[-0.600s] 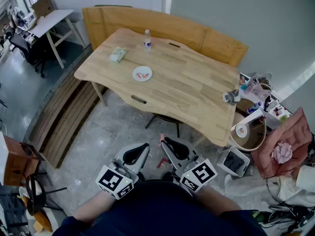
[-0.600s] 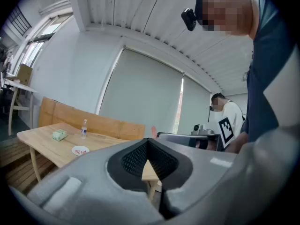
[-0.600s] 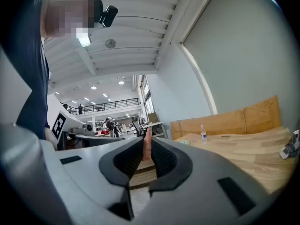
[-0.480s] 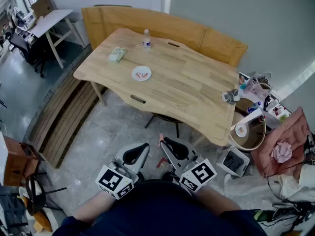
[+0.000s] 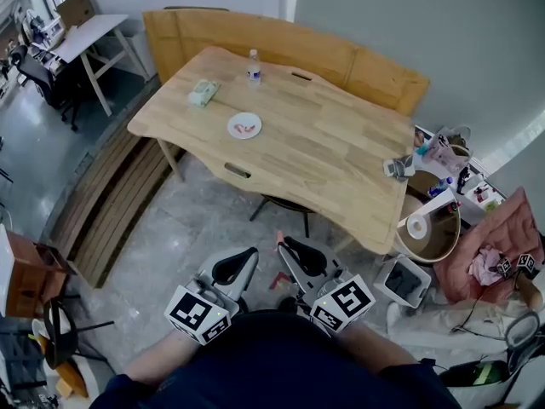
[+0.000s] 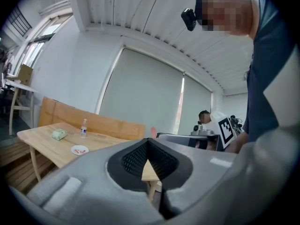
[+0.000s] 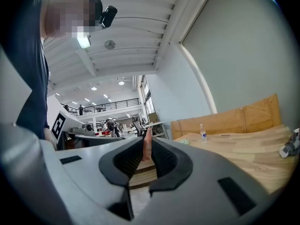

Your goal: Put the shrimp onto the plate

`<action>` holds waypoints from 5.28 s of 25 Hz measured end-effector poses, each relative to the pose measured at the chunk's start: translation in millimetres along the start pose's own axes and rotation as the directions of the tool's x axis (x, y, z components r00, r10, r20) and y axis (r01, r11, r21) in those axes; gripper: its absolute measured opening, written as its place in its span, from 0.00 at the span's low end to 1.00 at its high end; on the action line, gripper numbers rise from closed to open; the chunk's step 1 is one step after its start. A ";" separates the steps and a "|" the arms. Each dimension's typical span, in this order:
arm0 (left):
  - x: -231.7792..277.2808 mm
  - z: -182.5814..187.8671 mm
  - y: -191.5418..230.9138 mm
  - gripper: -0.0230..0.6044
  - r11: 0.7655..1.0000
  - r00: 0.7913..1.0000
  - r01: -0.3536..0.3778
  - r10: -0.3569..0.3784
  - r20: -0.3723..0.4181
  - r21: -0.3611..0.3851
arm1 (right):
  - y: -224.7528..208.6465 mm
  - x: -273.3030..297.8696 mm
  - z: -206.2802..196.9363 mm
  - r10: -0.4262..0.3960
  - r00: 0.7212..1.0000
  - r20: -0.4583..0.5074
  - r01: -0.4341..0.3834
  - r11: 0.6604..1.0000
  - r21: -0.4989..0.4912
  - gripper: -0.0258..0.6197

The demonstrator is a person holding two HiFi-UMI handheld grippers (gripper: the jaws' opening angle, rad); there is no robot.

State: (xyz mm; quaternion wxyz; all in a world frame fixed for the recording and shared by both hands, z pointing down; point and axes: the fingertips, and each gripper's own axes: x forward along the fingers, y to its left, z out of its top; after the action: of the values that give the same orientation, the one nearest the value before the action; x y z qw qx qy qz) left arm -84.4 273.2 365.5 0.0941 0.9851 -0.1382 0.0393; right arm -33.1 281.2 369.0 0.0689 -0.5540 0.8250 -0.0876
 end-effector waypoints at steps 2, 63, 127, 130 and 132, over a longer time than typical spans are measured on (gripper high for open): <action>2.4 0.7 -1.5 0.04 1.000 1.000 -0.005 0.005 0.000 0.001 | -3.2 -1.5 0.8 0.001 1.000 0.002 -0.001 1.000 0.004 0.13; 198.7 72.2 325.8 0.04 0.996 0.996 -0.084 0.085 0.011 -0.028 | -264.6 316.0 6.9 0.029 0.992 -0.126 -0.023 0.999 0.048 0.13; 190.2 48.8 400.5 0.04 0.948 0.955 -0.298 0.296 -0.034 -0.110 | -439.9 487.7 -237.2 -0.053 0.757 -0.651 0.011 0.998 -0.068 0.13; 191.5 51.3 403.4 0.04 0.946 0.952 -0.305 0.304 -0.026 -0.112 | -447.0 491.4 -250.0 -0.062 0.731 -0.679 0.015 0.997 -0.075 0.13; 192.4 52.4 404.9 0.04 0.945 0.951 -0.309 0.308 -0.024 -0.112 | -450.5 493.7 -257.8 -0.065 0.713 -0.698 0.014 0.997 -0.079 0.13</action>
State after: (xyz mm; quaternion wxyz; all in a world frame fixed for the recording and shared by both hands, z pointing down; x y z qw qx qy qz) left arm -10.4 -170.3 404.8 0.1434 0.9443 -0.2923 0.0486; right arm 133.0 -325.6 711.6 -0.2690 -0.4992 0.7803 -0.2637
